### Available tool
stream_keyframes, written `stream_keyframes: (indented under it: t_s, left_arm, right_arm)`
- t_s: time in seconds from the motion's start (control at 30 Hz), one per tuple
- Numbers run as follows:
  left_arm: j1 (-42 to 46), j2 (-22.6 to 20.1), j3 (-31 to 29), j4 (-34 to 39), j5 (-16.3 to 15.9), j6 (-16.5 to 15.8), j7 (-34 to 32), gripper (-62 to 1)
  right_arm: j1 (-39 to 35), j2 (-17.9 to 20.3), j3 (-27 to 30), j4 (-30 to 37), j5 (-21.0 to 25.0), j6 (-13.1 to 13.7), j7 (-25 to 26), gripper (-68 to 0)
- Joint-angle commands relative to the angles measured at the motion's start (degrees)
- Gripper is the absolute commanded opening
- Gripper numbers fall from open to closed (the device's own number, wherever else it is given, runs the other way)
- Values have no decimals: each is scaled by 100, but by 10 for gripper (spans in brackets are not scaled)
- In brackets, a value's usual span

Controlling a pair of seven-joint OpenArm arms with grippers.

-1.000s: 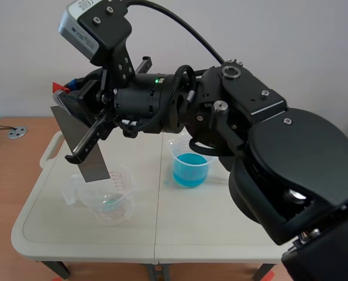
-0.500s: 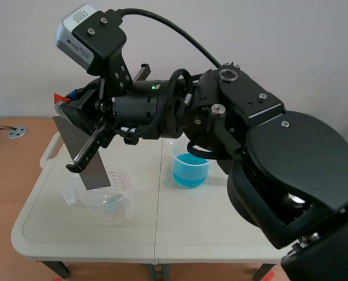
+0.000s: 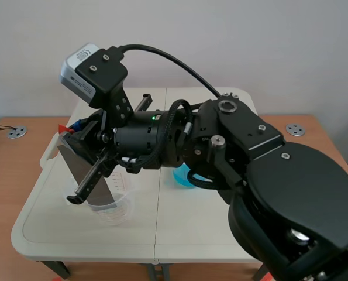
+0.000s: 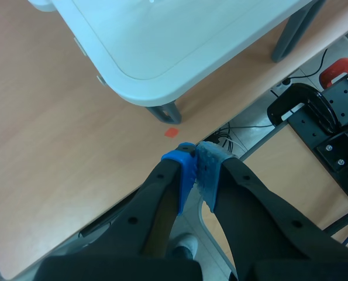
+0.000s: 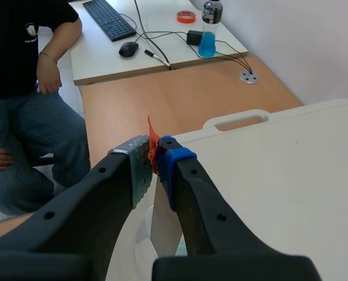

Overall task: Hold the metal plate by the orange handle, dip it into the blue solution, take it out and point at it, then put the plate back in the beaker on the left.
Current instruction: 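Put the plate into the left beaker, then return to the home posture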

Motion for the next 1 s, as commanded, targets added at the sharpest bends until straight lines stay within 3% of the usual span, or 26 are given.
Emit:
stream_keyframes:
  t_s: [0.0,0.1,0.6,0.83,0.97]
  left_arm:
    - [0,42,-11,50,-35,-13,-44,-594]
    - [0,42,-11,50,-35,-13,-44,-594]
    - [0,39,-11,50,-35,-13,-48,-594]
    - [-2,39,-11,50,-35,-13,-59,-594]
    - [-2,39,-11,50,-35,-13,-61,-594]
  right_arm:
    - [24,-44,17,13,-17,-57,81,-662]
    - [-46,-26,17,4,-129,-295,105,-662]
    - [-26,-15,17,-1067,-184,-350,562,-659]
    - [4,-15,22,-1073,-297,-348,562,-584]
    - [44,-15,24,-1073,-319,-348,538,-492]
